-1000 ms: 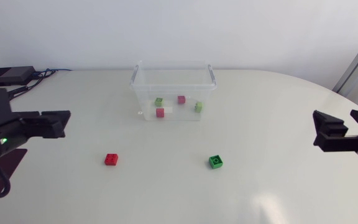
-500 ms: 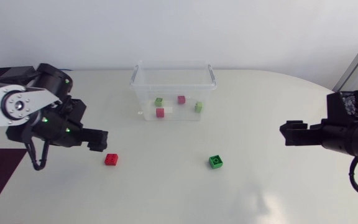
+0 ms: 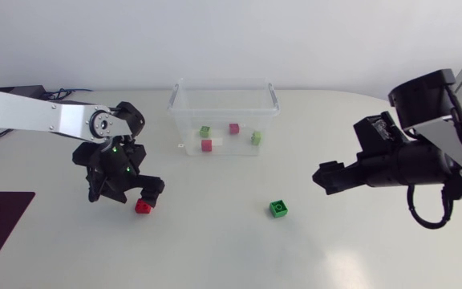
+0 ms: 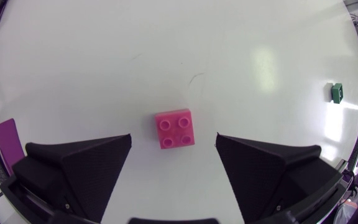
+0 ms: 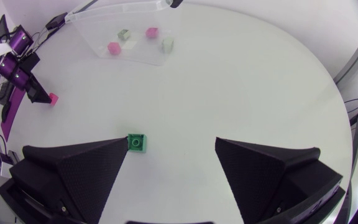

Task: Place the duplo bricks in the container

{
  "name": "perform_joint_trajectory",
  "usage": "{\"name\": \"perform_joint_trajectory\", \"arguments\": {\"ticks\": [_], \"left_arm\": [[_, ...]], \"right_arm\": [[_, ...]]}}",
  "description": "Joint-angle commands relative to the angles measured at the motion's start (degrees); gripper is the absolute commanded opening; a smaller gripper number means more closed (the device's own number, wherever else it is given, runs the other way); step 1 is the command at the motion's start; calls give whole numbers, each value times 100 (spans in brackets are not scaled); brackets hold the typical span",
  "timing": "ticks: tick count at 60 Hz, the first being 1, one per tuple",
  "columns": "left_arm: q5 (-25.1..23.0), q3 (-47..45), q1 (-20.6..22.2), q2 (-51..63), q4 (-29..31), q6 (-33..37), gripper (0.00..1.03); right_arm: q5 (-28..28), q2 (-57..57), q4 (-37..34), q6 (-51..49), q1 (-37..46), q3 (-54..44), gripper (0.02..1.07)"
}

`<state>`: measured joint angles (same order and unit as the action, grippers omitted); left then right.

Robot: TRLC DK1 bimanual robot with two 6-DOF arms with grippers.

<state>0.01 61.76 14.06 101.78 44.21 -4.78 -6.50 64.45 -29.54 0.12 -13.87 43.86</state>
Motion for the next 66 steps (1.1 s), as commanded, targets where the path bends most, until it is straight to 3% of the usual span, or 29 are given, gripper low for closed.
{"name": "perform_joint_trajectory", "arguments": {"ticks": [1,17,33,49,66], "left_arm": [[-27,407,9,413,352,-199,93],[-36,926,-158,905,783,-577,90],[-54,838,-238,976,598,-806,60],[-63,697,-35,958,545,-806,55],[-142,557,-18,949,475,-806,32]], "right_arm": [[97,235,-131,173,-134,202,103],[264,552,-113,190,-327,220,103],[334,675,-113,190,-468,246,103],[378,736,-122,181,-494,211,103],[457,1246,-113,252,-837,273,103]]}}
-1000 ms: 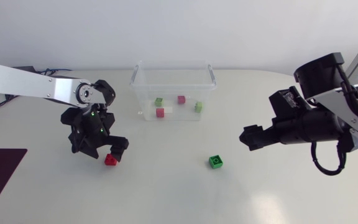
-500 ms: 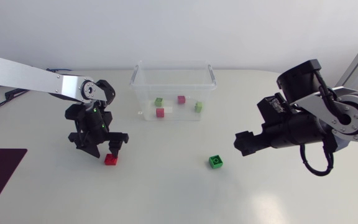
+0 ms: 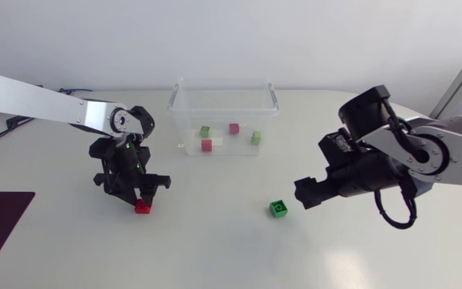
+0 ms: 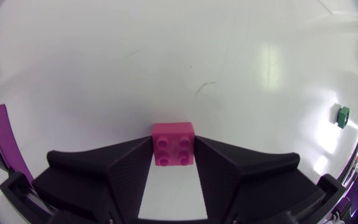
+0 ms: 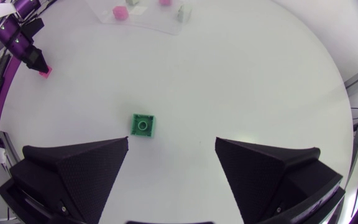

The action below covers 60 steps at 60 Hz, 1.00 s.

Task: Place the duplo bricks in the container

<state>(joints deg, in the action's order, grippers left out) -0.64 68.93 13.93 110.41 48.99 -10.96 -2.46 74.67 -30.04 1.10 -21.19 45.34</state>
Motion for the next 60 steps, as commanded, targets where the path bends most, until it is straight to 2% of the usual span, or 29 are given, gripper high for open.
{"name": "perform_joint_trajectory", "arguments": {"ticks": [1,14,20,24,42,50,57,60], "left_arm": [[-76,-169,-5,86,-4,-187,32],[-94,-222,-75,-433,-92,-108,28],[-120,-187,-137,-731,-65,-90,27],[-120,-178,-163,-925,-48,-55,27],[-199,-107,-356,-1821,-180,77,27],[-199,-107,-330,-2208,-347,85,27],[-199,-81,-251,-2454,-505,77,27],[-199,-72,-216,-2586,-601,77,27]], "right_arm": [[53,267,-46,162,-131,124,102],[123,838,16,232,-456,326,102],[176,1190,69,259,-579,467,101],[263,1462,95,311,-685,599,97],[307,2306,-10,478,-869,1073,97],[343,2543,-10,522,-852,1152,88],[343,2728,-2,522,-834,1196,86],[351,2781,34,522,-834,1196,77]]}}
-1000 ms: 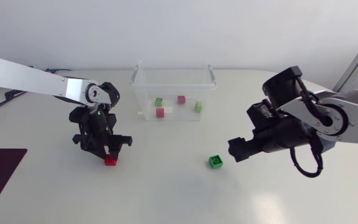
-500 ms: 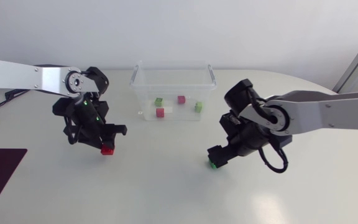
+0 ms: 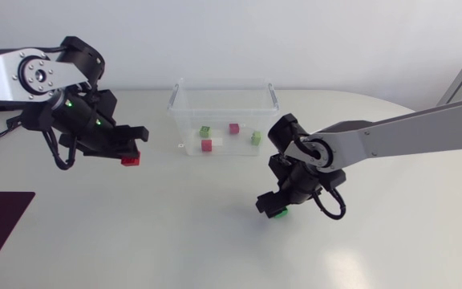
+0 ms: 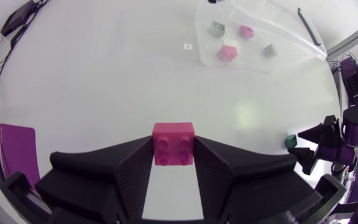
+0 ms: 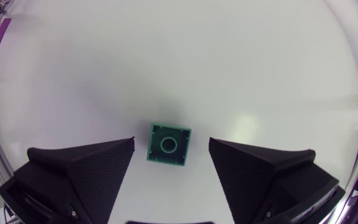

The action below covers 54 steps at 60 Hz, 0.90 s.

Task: Place the duplo bricks in the container

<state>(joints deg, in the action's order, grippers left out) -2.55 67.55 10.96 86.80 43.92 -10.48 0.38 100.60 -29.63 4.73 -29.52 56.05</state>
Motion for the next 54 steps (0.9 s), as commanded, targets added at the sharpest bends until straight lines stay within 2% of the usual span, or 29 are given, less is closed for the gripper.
{"name": "perform_joint_trajectory", "arguments": {"ticks": [1,6,19,25,32,54], "left_arm": [[-9,74,99,-278,-147,29,27],[-9,74,178,-542,-402,29,27],[-9,48,442,-1008,-1254,116,27],[-9,145,477,-946,-1483,152,27],[-9,197,609,-823,-1887,257,27],[-9,1076,811,636,-2555,327,27]], "right_arm": [[67,206,10,160,7,125,73],[58,206,89,151,60,125,52],[41,153,185,28,60,37,29],[58,-23,177,-34,51,20,25],[58,-480,-43,-78,174,160,25],[32,-1244,-746,-192,464,1259,25]]}}
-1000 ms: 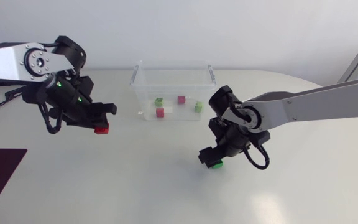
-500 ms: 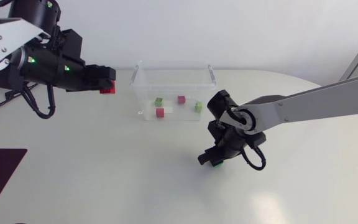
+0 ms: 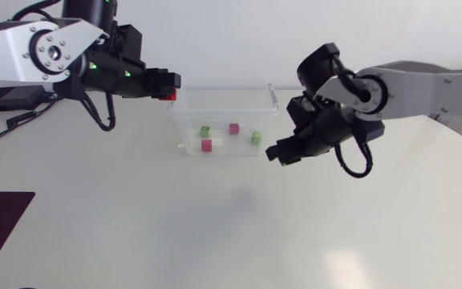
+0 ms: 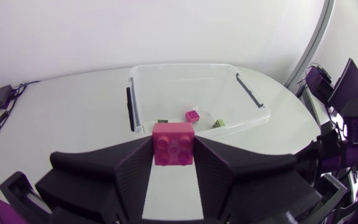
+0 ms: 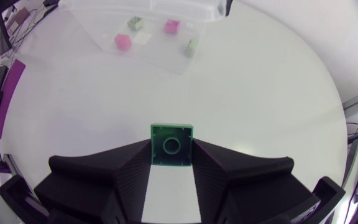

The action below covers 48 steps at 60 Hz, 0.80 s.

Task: Place the duplo bricks in the container

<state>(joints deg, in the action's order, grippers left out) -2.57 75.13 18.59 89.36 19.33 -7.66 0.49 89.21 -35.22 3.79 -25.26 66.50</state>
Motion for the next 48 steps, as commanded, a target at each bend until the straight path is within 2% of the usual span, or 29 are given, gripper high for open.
{"name": "perform_joint_trajectory", "arguments": {"ticks": [1,17,36,48], "left_arm": [[-7,441,48,530,-96,45,27],[2,1495,31,1576,-96,124,30],[81,2410,4,2393,-88,168,31],[222,3165,4,2920,290,142,33]], "right_arm": [[21,-114,-222,-98,47,276,25],[12,-149,-450,-151,100,1076,25],[-5,88,-389,-203,188,1858,25],[-49,334,-380,-221,223,2403,25]]}}
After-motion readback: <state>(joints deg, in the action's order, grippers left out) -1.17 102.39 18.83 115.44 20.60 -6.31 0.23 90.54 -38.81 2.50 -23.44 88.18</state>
